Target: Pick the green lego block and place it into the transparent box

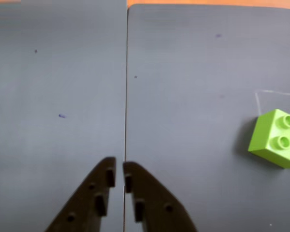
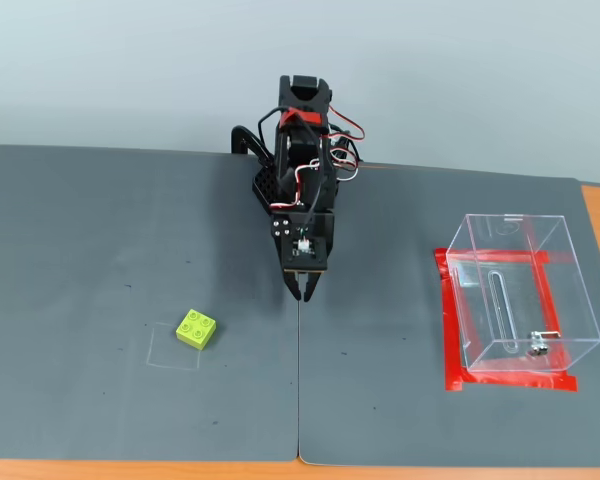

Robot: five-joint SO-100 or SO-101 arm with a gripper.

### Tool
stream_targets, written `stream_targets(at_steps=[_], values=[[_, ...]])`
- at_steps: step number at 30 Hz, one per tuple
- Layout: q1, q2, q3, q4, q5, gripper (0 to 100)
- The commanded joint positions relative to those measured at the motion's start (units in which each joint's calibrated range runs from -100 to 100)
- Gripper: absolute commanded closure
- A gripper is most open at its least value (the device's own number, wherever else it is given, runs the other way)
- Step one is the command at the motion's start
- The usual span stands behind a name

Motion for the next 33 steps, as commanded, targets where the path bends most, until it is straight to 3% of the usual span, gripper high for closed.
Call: stream_targets(at_steps=[1,6,17,26,30,33], values=[[-0.1,0.2,-3.6,0.1,0.2,98],[1.3,0.2,-4.7,0.1,0.2,98],[22.9,0.2,-7.7,0.1,-0.2,98],[31.4,0.7,-7.7,0.1,-0.2,98],[33.6,6.9,-10.7,0.1,-0.2,98],[33.9,14.7,-15.0,0.1,0.2,92]])
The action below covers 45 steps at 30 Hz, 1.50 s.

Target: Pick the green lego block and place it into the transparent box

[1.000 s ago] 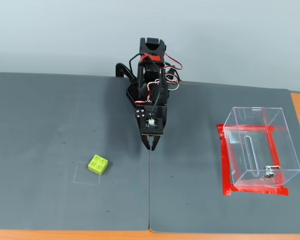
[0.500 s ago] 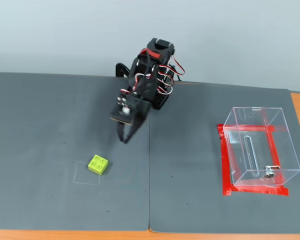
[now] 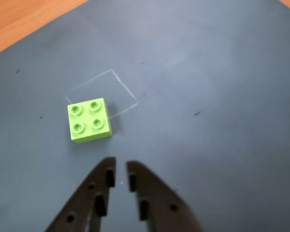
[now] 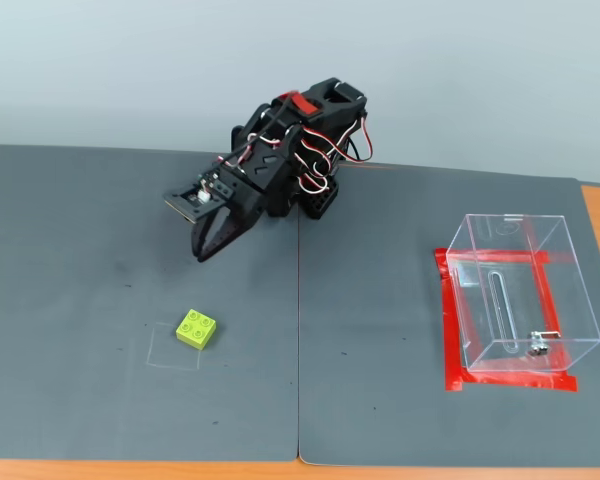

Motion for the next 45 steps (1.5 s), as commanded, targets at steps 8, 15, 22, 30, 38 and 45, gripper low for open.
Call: stream_targets(at_steps=[8,15,22,30,38,45], values=[[-1.3,24.7,-11.7,-1.5,6.8,75],[-5.9,28.0,-13.4,-8.4,7.5,67],[-8.8,28.3,-12.5,-11.5,7.5,65],[-10.9,40.0,-14.0,-20.4,7.4,65],[-11.8,49.3,-20.2,-22.3,7.4,65],[-11.6,55.6,-21.5,-24.4,7.4,65]])
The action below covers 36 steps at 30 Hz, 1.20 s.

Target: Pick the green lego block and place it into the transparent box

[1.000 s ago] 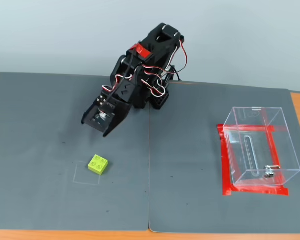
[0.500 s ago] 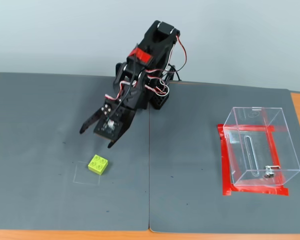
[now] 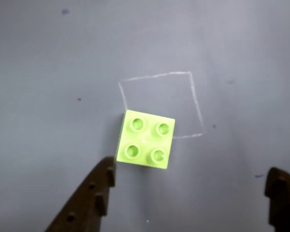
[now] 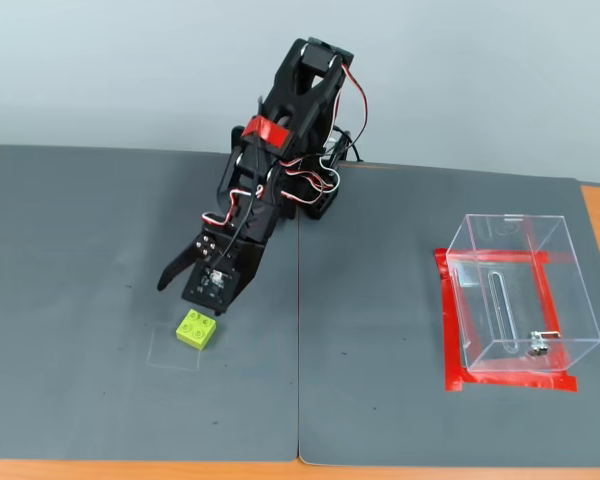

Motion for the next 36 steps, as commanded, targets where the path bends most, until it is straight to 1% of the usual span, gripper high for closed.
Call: stream_targets(at_steps=[1,11,36], values=[[0.4,2.9,-3.7,-1.2,0.0,65],[0.6,7.1,-3.7,-5.4,0.0,65],[0.1,21.7,-11.9,-5.5,0.3,65]])
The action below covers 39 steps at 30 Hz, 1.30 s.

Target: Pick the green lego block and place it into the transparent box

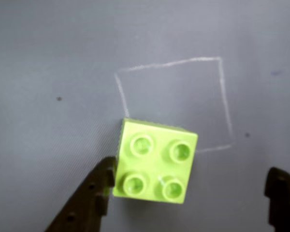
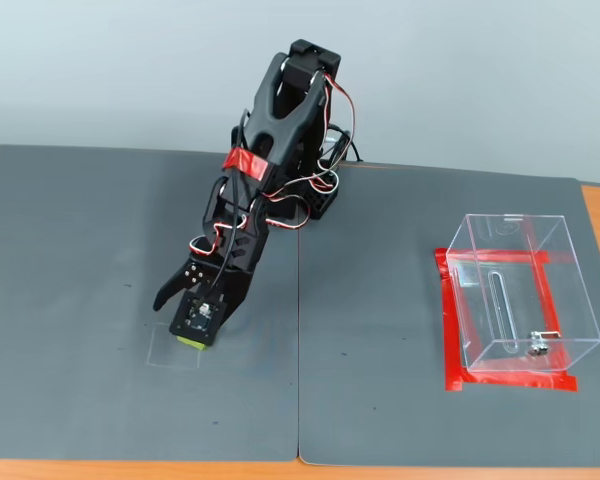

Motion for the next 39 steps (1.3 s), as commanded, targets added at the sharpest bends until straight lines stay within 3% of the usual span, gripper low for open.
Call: stream_targets(at_steps=[1,26,33,39], values=[[-0.3,1.7,-3.9,-0.7,0.2,65],[0.3,6.8,-8.0,-0.3,-0.2,66],[0.3,6.6,-8.0,0.1,-0.2,79],[0.3,6.0,-7.4,0.3,-0.2,80]])
